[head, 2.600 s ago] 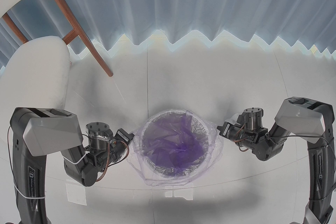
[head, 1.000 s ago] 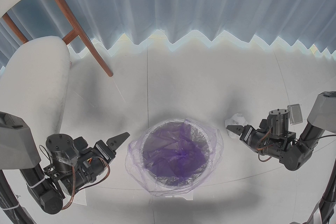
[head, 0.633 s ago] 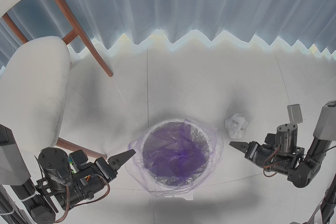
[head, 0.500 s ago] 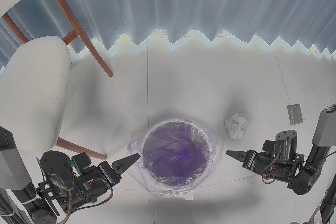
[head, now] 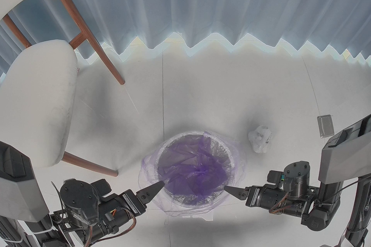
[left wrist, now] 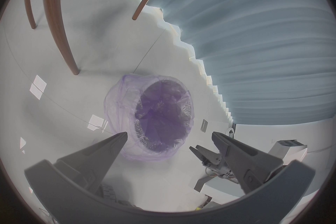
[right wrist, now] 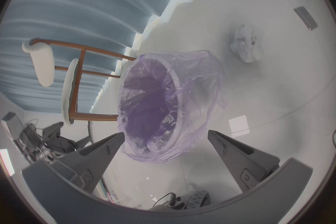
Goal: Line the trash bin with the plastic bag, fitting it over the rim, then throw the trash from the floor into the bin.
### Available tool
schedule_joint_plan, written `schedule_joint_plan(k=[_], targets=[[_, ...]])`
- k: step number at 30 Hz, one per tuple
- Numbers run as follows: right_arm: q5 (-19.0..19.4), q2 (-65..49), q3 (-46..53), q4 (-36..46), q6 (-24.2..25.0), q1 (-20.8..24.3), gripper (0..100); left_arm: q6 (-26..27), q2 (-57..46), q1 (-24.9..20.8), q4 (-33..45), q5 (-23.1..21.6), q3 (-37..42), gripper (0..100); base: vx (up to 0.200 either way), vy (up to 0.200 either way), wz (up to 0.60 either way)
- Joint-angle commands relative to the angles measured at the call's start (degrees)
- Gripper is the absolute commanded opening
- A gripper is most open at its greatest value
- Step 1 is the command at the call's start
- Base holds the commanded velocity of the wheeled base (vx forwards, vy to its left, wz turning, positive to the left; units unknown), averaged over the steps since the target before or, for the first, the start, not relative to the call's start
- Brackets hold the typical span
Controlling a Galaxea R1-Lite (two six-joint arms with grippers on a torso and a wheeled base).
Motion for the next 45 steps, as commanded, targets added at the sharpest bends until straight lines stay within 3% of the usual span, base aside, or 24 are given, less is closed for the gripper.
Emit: schedule_joint_plan(k=[1, 10, 15, 19, 20, 32, 45], targets=[[-0.28, 6.28, -2.75, -1.77, -2.65, 0.18, 100, 0.00, -2.13, -0.31, 0.00, 1.12, 0.99, 100, 0.000, 0.000, 0.00], [-1.68, 9.62, -9.96, -0.63, -5.46, -2.55, 100, -0.18, -2.92, -0.58, 0.00, 3.49, 0.99, 100, 0.000, 0.000, 0.00], [-1.86, 9.27, -17.43, 7.72, -6.69, -5.10, 100, -0.44, -2.92, -1.54, 0.00, 4.20, 0.99, 100, 0.000, 0.000, 0.00], [-2.03, 9.18, -20.33, 9.83, -7.92, -5.45, 100, -0.44, -2.75, -1.63, 0.00, 4.99, 0.99, 100, 0.000, 0.000, 0.00], [-2.12, 9.27, -21.03, 9.91, -8.01, -5.45, 0, -0.44, -2.75, -1.63, 0.00, 5.07, 0.99, 100, 0.000, 0.000, 0.00], [-1.86, 8.22, -25.08, 10.35, -9.24, -5.27, 0, -0.53, -2.31, -1.63, 0.00, 5.16, 0.99, 100, 0.000, 0.000, 0.00], [-3.97, 5.93, -40.72, 22.83, -9.24, -7.29, 0, -0.26, -2.40, -1.72, 0.00, 5.25, 0.99, 100, 0.000, 0.000, 0.00]])
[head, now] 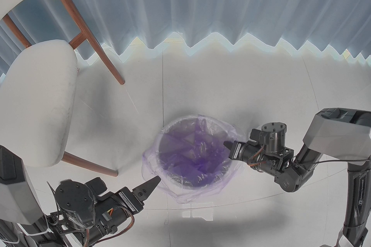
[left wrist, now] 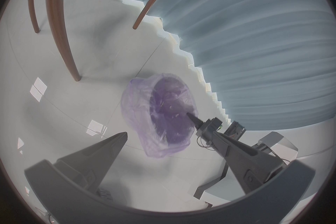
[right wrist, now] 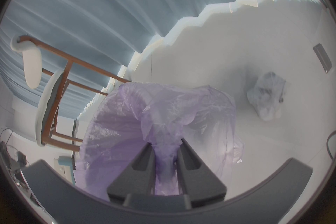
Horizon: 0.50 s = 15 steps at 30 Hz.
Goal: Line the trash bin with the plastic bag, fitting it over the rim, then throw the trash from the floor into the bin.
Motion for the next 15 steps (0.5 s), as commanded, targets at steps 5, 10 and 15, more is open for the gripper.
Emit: schedule_joint_plan(k=[5, 10, 15], targets=[[-1.83, 0.28, -9.73, 4.22, 0.02, -0.59, 0, 0.18, 0.10, -0.07, -0.01, 0.65, 1.01, 100, 0.000, 0.000, 0.00], [-4.73, 2.47, -14.92, 4.84, 0.02, -0.59, 0, 0.18, 0.10, -0.16, -0.01, 1.00, 1.01, 100, 0.000, 0.000, 0.00], [-5.17, 4.06, -16.59, 4.75, 0.02, -0.59, 0, 0.27, 0.01, -0.25, -0.01, 1.00, 1.01, 100, 0.000, 0.000, 0.00]])
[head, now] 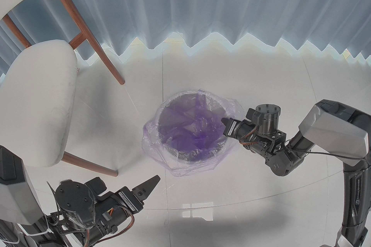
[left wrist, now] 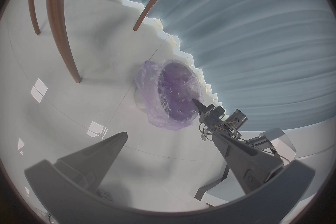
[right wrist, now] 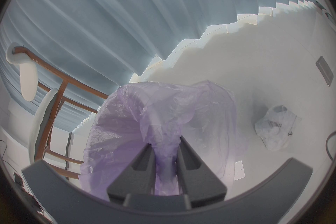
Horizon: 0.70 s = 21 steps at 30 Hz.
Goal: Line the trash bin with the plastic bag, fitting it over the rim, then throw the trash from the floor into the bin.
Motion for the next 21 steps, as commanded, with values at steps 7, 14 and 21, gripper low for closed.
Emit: schedule_joint_plan(k=[7, 14, 21], targets=[[-0.37, 1.69, -1.97, 0.33, 0.01, 0.02, 100, 0.24, -0.25, 0.01, -0.03, 0.10, 1.01, 100, 0.000, 0.000, 0.00], [-2.30, 0.63, -1.53, -0.20, 0.01, 0.20, 100, 0.06, -0.34, -0.43, -0.03, 0.36, 1.01, 100, 0.000, 0.000, 0.00], [-2.92, -4.64, 4.98, -0.29, 0.10, -0.07, 100, -1.35, 4.67, -4.12, -0.12, -1.31, 0.84, 100, 0.000, 0.000, 0.00]])
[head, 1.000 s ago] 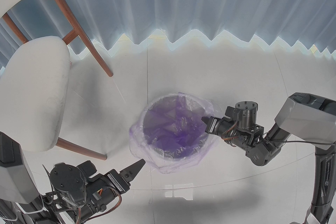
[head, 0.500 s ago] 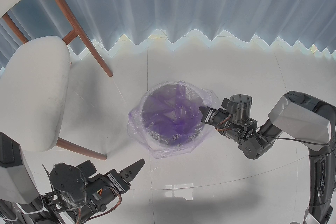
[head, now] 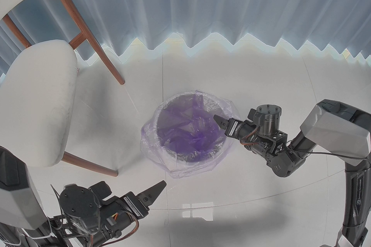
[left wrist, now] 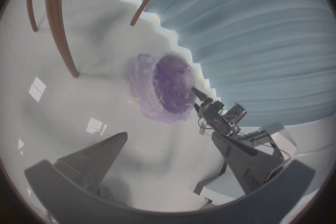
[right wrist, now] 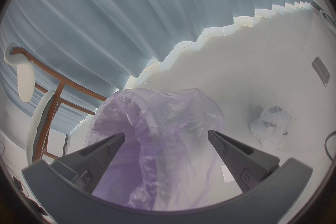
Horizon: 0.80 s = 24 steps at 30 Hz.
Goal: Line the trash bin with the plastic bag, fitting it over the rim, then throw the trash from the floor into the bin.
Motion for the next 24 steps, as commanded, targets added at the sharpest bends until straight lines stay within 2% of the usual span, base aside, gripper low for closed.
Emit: schedule_joint_plan(k=[1, 3, 5, 6, 8, 16, 17, 24], targets=[[-0.58, -4.51, 4.72, -0.31, 0.05, -0.30, 100, -1.58, 5.47, -1.85, -0.10, -1.61, 0.31, 100, 0.000, 0.000, 0.00], [-0.67, -5.39, 6.04, -0.83, 0.23, -1.09, 100, -4.65, 7.14, -1.41, -0.10, -2.31, -1.54, 100, 0.000, 0.000, 0.00], [-0.76, -5.47, 6.22, -1.01, 0.23, -1.27, 100, -5.27, 7.31, -1.41, -0.10, -2.40, -1.89, 100, 0.000, 0.000, 0.00], [-0.76, -6.18, 7.45, -2.50, 0.40, -2.15, 100, -10.54, 8.54, -1.33, -0.10, -2.75, -4.09, 100, 0.000, 0.000, 0.00], [-0.76, -6.97, 8.15, -3.38, 0.32, -3.20, 100, -13.00, 10.56, -1.33, -0.10, -3.90, -5.32, 100, 0.000, 0.000, 0.00], [-0.76, -11.36, 11.66, -3.82, 1.28, -6.54, 100, -16.78, 17.51, 1.66, -0.10, -5.74, -12.87, 100, 0.000, 0.000, 0.00], [-0.76, -13.56, 13.60, -4.26, 2.16, -7.24, 100, -18.89, 20.23, 2.81, -0.01, -5.92, -16.21, 100, 0.000, 0.000, 0.00], [-0.67, -17.34, 17.64, -5.14, 2.42, -7.60, 100, -18.89, 25.33, 5.35, 0.08, -7.15, -23.86, 100, 0.000, 0.000, 0.00]])
